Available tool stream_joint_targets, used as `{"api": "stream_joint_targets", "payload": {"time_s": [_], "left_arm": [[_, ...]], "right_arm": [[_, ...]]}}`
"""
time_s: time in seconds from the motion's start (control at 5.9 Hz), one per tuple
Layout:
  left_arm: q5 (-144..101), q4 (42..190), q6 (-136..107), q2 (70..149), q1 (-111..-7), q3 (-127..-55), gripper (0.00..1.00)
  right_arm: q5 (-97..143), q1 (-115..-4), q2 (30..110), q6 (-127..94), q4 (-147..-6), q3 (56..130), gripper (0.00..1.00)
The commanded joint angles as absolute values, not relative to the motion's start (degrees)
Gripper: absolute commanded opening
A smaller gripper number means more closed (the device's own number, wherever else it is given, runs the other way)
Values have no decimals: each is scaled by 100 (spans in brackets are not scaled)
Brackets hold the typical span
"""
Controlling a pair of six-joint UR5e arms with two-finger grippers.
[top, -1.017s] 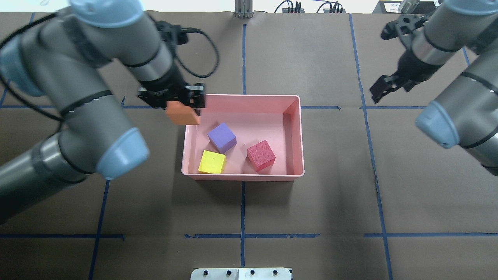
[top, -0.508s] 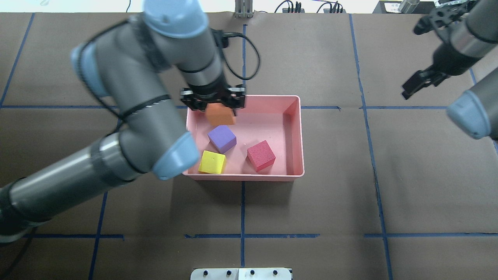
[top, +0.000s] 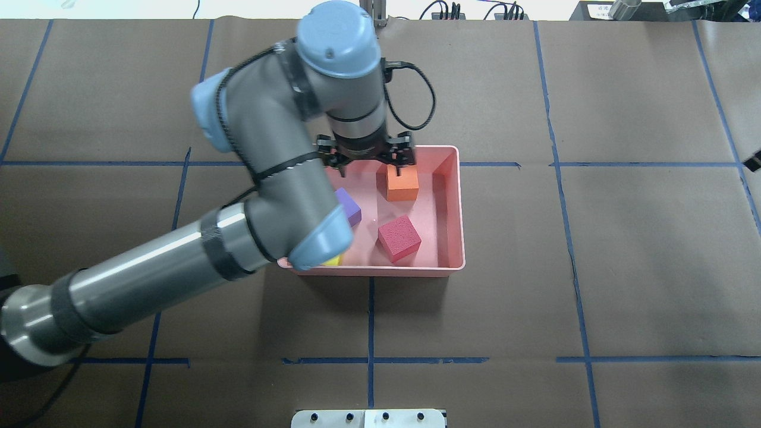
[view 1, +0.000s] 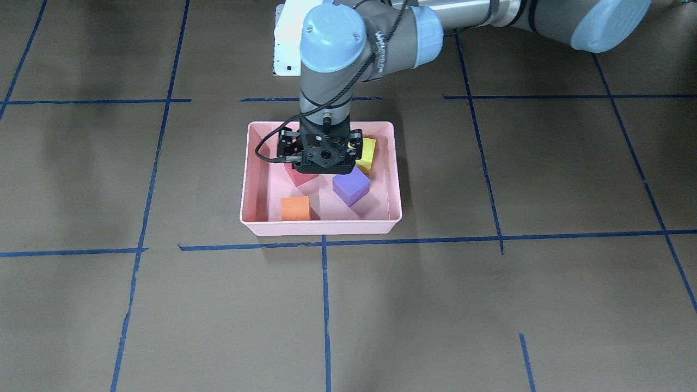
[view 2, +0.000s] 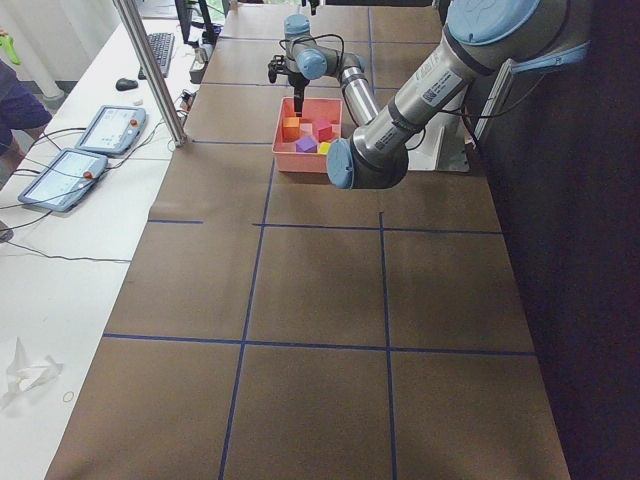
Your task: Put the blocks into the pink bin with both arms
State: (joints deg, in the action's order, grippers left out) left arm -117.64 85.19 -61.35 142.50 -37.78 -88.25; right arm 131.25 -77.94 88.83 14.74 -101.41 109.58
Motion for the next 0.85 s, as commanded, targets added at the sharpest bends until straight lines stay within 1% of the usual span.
{"api": "stream_joint_targets", "payload": {"time_s": [0.0, 0.17, 0.34, 0.51, 0.68], "left_arm": [[-12303, 8420, -4588, 12805, -4435, -9900, 100], [-12313, 8411, -3639, 12162, -4830, -10253, 100], [-12435, 8263, -2882, 11642, -5304, -10553, 100], [-12750, 8131, -2822, 10941, -5796, -11017, 100], [-12831, 8234, -2160, 9846, -6279, -11500, 100]], "right_arm": [[13262, -8539, 9725, 2211, -10134, 10978, 100], [13254, -8778, 9956, 2302, -10134, 10969, 100], [13411, -8885, 9984, 2277, -10134, 10917, 100], [13517, -8886, 9984, 2233, -10134, 10820, 100], [13518, -8886, 9984, 2206, -10134, 10837, 100]]}}
